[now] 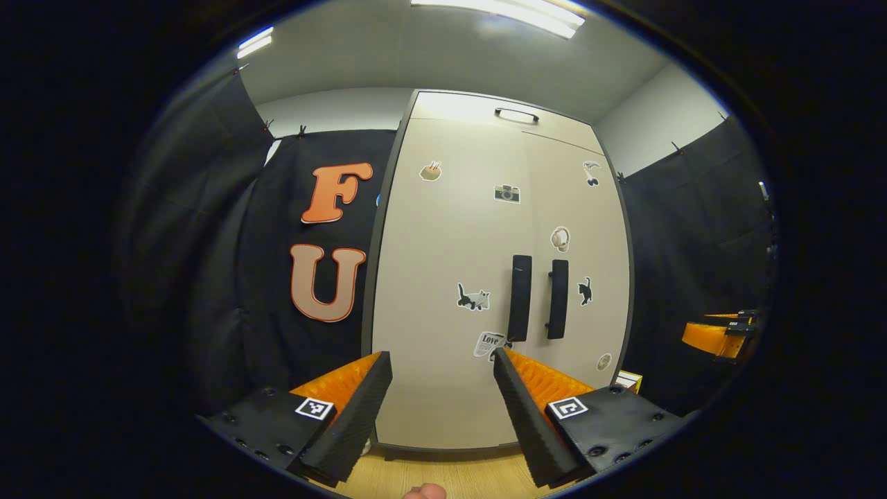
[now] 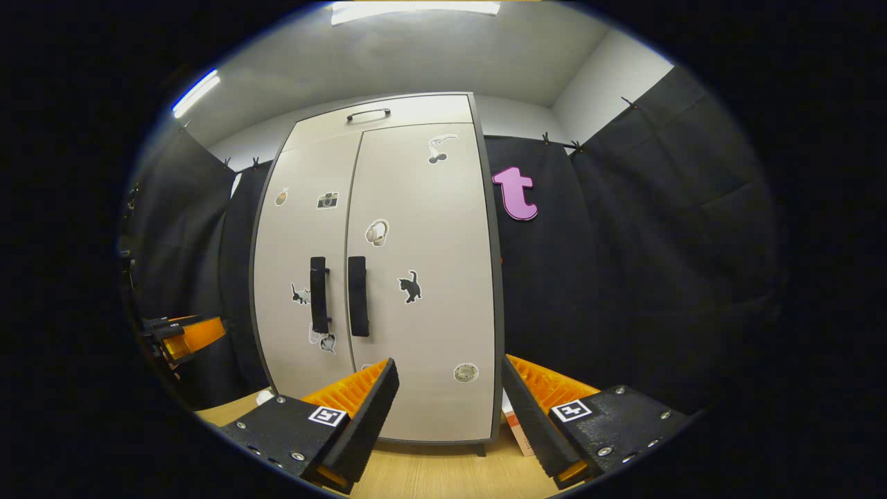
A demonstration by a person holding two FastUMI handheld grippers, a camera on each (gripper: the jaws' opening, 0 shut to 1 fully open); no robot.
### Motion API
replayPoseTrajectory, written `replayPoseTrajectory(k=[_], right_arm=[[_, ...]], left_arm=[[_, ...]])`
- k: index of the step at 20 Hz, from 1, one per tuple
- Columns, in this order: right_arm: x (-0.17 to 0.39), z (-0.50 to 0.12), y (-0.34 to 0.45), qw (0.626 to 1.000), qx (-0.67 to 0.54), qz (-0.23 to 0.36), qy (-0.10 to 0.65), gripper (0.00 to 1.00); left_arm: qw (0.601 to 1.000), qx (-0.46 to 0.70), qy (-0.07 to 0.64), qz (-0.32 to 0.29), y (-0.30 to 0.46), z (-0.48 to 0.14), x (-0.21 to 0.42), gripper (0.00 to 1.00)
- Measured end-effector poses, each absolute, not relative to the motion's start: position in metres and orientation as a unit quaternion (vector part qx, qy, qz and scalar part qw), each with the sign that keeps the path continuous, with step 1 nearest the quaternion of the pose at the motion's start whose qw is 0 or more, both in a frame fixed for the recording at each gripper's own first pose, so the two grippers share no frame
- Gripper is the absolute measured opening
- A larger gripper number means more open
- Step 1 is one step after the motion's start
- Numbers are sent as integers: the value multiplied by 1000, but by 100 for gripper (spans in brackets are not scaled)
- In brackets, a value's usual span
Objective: Grab one shoe with the right hand and put it into the shoe cabinet, grab the other shoe with the left hand and put it into the shoe cabinet; then close the right door with the right hand and the left door with the left hand.
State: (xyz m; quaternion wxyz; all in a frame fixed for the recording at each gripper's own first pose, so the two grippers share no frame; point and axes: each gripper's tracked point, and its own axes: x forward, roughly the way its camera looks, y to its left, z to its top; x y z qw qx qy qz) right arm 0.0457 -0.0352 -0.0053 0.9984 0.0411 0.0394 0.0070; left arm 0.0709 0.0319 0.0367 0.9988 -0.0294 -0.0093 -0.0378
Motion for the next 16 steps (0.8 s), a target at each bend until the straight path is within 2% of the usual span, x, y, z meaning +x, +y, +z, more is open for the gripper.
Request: replayPoseTrajectory(k=[16], right_arm=[[36,2,-26,999,42,8,31,92]], left_arm=[[999,-28,-11,-35,37,43,57,97]])
